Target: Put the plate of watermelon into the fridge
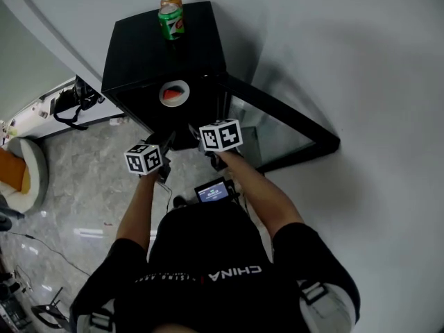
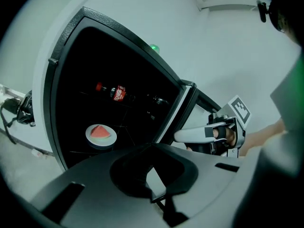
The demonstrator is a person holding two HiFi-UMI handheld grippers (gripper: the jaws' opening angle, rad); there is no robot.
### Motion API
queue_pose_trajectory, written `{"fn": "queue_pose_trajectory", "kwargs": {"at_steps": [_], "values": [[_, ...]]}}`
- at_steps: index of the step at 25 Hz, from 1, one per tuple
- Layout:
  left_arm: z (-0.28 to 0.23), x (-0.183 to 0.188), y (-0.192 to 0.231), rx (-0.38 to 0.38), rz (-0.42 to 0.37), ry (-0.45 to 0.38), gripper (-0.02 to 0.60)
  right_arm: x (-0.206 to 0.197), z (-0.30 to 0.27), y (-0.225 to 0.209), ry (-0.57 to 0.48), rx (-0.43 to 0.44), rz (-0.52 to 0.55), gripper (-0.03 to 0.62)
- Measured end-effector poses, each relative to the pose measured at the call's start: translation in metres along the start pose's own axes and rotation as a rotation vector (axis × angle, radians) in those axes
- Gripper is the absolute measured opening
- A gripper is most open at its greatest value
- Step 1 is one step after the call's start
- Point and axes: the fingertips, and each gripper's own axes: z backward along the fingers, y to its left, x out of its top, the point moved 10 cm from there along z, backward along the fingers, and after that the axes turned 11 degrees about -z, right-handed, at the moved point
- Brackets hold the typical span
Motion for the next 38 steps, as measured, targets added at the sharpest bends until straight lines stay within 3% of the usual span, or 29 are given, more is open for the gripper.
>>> {"fn": "queue_pose_trajectory", "kwargs": {"at_steps": [9, 15, 25, 27, 31, 35, 38], "values": [[0.040, -0.056, -0.044, 0.035, 0.043, 0.078, 0.012, -0.057, 0.028, -0.010, 0.065, 0.006, -0.072, 0.015], [0.079, -0.069, -0.062, 0.030, 0.017, 0.026, 0.012, -0.091, 0.048, 0.002, 0.039, -0.028, -0.083, 0.015], [0.179, -0.116, -0.081, -0.054, -0.018, 0.001, 0.012, -0.170, 0.065, 0.068, -0.059, -0.045, -0.139, 0.015], [0.177, -0.144, -0.056, -0.066, -0.013, 0.018, 0.012, -0.191, 0.035, 0.058, -0.048, -0.045, -0.152, 0.015], [0.115, -0.196, 0.033, -0.043, 0.040, 0.065, 0.012, -0.199, -0.065, -0.016, 0.010, -0.038, -0.193, 0.015], [0.074, -0.203, 0.081, -0.005, 0.094, 0.068, 0.012, -0.178, -0.107, -0.054, 0.044, -0.036, -0.190, 0.015], [0.062, -0.203, 0.079, 0.017, 0.115, 0.055, 0.012, -0.171, -0.103, -0.064, 0.050, -0.035, -0.179, 0.015]]}}
